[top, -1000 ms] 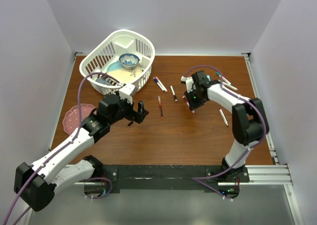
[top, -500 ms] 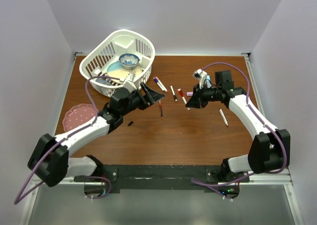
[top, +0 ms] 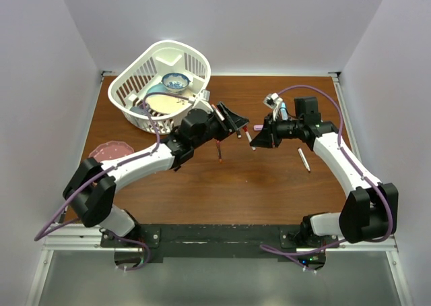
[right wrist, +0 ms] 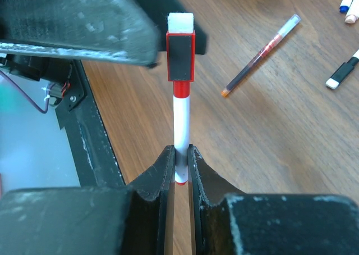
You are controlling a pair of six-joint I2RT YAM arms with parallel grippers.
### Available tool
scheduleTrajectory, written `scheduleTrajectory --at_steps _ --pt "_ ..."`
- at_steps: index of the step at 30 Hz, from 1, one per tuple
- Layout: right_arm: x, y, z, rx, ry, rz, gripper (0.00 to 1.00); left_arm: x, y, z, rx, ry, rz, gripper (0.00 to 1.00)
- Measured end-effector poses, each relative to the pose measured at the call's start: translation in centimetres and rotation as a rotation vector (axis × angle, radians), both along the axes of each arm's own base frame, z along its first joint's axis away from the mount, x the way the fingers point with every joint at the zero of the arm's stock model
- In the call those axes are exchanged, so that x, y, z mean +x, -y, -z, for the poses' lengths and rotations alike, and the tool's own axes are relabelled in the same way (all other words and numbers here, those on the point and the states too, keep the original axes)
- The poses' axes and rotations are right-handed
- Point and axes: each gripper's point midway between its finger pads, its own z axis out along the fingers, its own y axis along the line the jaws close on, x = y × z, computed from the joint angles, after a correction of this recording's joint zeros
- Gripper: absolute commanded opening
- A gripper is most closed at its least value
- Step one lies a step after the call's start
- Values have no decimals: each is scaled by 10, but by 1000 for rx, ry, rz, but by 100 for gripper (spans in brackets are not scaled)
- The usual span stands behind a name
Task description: Open the pen caps
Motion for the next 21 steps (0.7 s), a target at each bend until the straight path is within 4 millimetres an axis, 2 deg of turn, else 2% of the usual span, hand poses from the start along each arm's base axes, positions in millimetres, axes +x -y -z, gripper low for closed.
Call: scheduleTrajectory --at_steps 7,12,14,17,21 --pt "1 0 0 1 -4 4 0 14 14 0 86 15 -56 54" --pt "1 0 0 0 -5 4 0 18 14 12 166 20 -78 43" --pt "1 0 0 0 -4 5 0 21 12 14 198 28 -89 35" --pt "1 0 1 -4 -5 6 0 23 10 13 237 54 -101 25" --pt "1 -1 2 -7 -5 5 0 23 11 9 260 86 -101 19"
